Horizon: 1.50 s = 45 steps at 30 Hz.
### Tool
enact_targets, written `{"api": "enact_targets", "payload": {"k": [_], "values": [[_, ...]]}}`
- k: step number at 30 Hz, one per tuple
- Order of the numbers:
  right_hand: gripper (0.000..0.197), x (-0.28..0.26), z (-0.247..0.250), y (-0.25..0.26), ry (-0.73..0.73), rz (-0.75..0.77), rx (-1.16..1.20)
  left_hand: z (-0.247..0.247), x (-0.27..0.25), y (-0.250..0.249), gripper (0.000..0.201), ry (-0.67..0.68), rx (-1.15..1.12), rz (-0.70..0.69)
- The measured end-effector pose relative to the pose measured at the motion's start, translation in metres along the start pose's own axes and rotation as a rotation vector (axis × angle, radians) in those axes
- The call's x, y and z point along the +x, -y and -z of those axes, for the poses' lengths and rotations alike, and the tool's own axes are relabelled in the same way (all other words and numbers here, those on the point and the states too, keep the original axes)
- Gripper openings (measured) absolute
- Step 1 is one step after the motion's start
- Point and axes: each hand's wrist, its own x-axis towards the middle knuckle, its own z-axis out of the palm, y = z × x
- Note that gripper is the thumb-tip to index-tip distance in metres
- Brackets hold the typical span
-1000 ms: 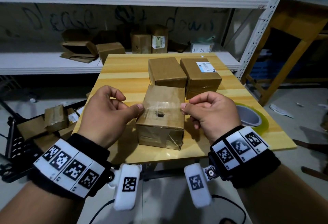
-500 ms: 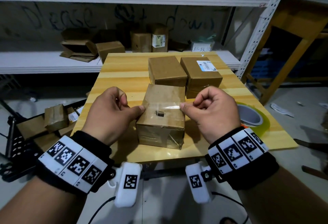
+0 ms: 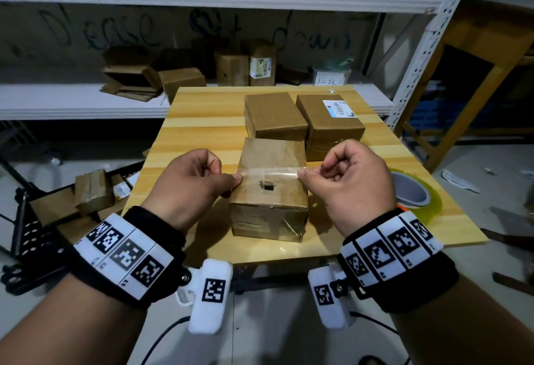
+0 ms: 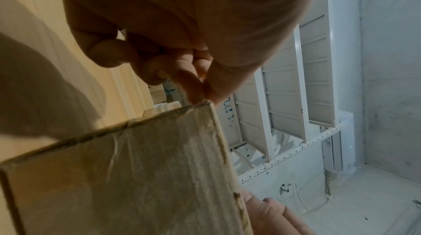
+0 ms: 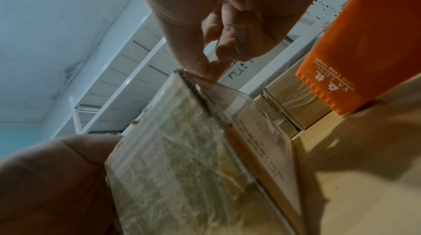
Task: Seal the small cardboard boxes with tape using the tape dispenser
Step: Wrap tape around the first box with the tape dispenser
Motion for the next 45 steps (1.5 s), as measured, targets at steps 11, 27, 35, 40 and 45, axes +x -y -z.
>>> {"api": "enact_targets", "payload": {"k": [11,27,35,40,45], "values": [[0.032,0.001,0.002,-0.004,0.015,-0.085,-0.046,-0.003,-0.003,0.000,0.030,-0.002,0.011,-0.036],[0.095,-0.005,-0.027,-0.005,0.276,-0.353,0.271,-0.004,-0.006,0.000,0.023,0.012,0.034,-0.040],[0.044,0.000,-0.044,-0.018,0.275,-0.424,0.482,-0.005,-0.004,0.004,0.017,0.074,-0.048,0.004],[0.041,0.002,-0.046,-0.024,0.272,-0.448,0.559,-0.014,-0.012,0.000,0.032,0.140,-0.045,0.114],[0.018,0.006,-0.038,-0.026,0.324,-0.474,0.576,-0.020,-0.013,0.000,0.032,0.101,-0.078,0.108]]}}
